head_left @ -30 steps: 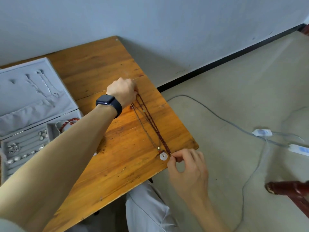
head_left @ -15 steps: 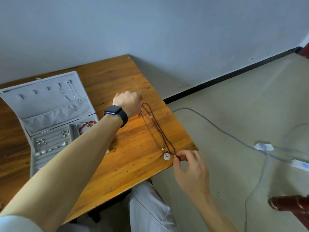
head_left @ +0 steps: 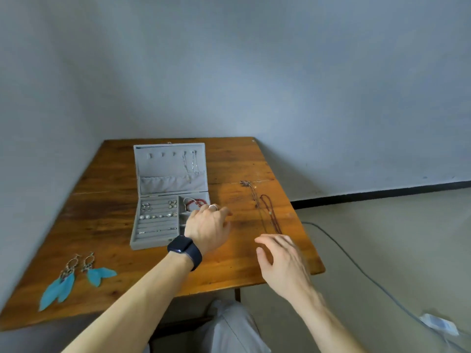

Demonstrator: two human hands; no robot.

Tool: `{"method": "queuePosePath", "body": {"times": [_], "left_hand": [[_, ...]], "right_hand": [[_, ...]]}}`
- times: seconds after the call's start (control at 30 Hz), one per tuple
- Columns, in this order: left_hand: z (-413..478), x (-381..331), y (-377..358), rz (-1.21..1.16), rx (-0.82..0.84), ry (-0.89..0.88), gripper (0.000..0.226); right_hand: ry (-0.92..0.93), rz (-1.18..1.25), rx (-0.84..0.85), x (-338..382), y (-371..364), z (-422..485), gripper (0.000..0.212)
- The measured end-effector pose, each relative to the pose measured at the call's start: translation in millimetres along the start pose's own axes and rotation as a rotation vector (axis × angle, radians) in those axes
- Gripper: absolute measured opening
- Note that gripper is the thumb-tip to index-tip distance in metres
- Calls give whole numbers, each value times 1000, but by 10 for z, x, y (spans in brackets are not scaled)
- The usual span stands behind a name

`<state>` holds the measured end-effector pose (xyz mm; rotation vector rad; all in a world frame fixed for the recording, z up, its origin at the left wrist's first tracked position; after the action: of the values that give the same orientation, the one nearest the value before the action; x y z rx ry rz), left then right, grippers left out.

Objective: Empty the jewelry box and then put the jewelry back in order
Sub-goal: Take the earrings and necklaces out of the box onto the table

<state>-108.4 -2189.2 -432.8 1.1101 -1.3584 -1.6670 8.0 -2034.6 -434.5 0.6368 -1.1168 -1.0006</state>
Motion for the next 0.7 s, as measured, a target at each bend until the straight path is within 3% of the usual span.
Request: {"method": "queuePosePath", "body": {"times": [0.3,0.7], "left_hand": [[-417,805,265,12,-79,144,44],[246,1778,1096,74,-281,215,51]], "right_hand": [[227,-55,116,849,-269,679,34],[268,-157,56,1356,-628,1955,35]]}}
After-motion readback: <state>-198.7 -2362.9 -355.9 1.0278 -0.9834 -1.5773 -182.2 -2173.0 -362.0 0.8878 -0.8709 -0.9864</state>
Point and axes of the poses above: each hand's wrist, its own z-axis towards the middle knuckle, its own y-axis out of the back of the hand, x = y × z, the point moved 9 cm from there along z, towards the middle knuckle
